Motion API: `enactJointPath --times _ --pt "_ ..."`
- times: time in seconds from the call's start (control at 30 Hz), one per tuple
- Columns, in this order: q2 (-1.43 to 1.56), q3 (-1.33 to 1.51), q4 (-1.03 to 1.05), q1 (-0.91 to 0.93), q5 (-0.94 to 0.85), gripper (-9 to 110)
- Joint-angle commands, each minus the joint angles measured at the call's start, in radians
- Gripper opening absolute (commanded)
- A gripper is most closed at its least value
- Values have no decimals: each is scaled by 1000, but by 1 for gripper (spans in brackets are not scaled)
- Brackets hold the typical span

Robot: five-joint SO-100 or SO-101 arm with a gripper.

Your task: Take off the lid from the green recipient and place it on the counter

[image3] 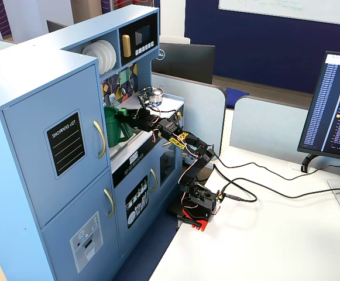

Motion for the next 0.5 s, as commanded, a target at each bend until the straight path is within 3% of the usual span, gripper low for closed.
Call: enactJointPath --times 0.0,0.47 --pt "11 -72 -74 -29 -8 0" --pt "80 -106 -71 20 -60 0"
